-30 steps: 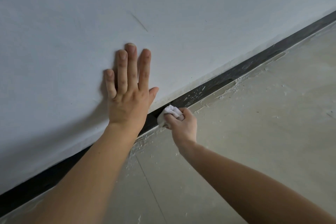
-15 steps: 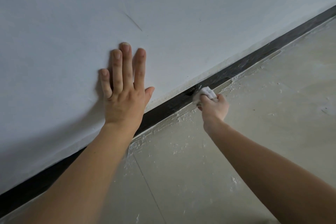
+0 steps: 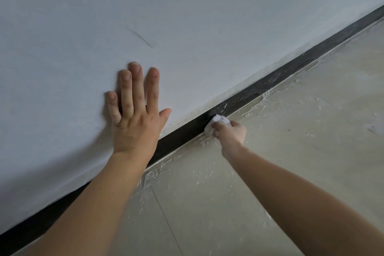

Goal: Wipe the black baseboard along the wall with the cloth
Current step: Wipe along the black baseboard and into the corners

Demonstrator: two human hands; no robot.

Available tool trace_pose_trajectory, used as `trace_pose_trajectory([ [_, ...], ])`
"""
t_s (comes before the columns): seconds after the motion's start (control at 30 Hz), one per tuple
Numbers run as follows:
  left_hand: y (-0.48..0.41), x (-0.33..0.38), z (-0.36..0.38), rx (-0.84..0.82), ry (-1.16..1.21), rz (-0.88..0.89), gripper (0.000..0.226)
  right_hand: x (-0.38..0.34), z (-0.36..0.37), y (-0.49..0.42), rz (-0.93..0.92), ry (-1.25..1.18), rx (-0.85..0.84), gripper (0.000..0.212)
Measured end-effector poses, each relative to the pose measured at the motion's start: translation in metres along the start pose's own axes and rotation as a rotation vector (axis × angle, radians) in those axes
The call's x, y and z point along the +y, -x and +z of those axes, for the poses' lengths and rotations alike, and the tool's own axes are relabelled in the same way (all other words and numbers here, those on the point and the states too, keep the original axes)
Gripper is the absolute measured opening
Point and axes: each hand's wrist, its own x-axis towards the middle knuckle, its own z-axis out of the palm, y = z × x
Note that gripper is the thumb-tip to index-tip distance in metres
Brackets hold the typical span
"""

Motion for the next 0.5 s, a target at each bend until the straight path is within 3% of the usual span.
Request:
trace_pose_trajectory([
  [0.27,0.0,0.0,0.001,0.014,-0.006,0.005,0.099,-0.017,-0.026,-0.025,-0.074,0.013,0.256,0.018],
  [0.37,0.001,0.001,0.001,0.013,-0.004,0.001,0.101,0.003,-0.023,0.005,-0.11,0.146,0.053,0.015],
  [0.5,0.0,0.001,-0.001,0.0,0.015,-0.005,0.101,0.021,-0.006,0.043,-0.379,0.322,-0.178,0.012],
])
